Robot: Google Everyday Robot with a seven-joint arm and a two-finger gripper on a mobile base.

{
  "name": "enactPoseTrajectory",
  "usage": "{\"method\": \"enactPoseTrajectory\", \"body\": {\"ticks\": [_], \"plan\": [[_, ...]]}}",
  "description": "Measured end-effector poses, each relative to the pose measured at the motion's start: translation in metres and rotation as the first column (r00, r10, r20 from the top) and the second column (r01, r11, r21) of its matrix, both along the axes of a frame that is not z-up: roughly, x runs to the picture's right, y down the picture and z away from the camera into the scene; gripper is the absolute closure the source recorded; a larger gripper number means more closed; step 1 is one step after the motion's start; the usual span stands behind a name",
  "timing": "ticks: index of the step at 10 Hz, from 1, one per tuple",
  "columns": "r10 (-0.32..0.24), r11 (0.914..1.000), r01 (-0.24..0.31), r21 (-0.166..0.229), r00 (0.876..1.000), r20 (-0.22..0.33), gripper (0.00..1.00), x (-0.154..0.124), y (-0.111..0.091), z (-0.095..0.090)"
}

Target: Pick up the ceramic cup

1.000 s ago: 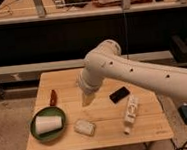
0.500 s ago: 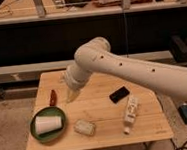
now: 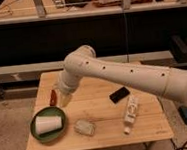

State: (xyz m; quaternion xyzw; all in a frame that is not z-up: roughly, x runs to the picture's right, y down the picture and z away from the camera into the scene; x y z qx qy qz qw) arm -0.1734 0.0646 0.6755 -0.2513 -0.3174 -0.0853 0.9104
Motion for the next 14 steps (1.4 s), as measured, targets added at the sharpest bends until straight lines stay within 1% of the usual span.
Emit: {"method": "enactPoseTrajectory", "body": {"ticks": [1, 3, 5, 7, 9, 11, 14], "plan": [[-0.004, 0.9992, 0.004, -0.039, 1.0, 0.013, 0.35, -0.012, 0.011, 0.002], [-0.015, 0.9963, 0.018, -0.084, 0.999, 0.039, 0.35, -0.028, 0.026, 0.003], [-0.034, 0.9888, 0.046, -0.142, 0.996, 0.083, 0.35, -0.048, 0.049, 0.004], [-0.054, 0.9852, 0.07, -0.157, 0.993, 0.107, 0.35, -0.064, 0.061, 0.009], [-0.083, 0.985, 0.098, -0.142, 0.991, 0.109, 0.35, -0.078, 0.072, 0.024], [-0.113, 0.9838, 0.124, -0.13, 0.99, 0.088, 0.35, -0.089, 0.086, 0.042], [-0.121, 0.9817, 0.125, -0.144, 0.992, 0.038, 0.35, -0.093, 0.103, 0.063]]}}
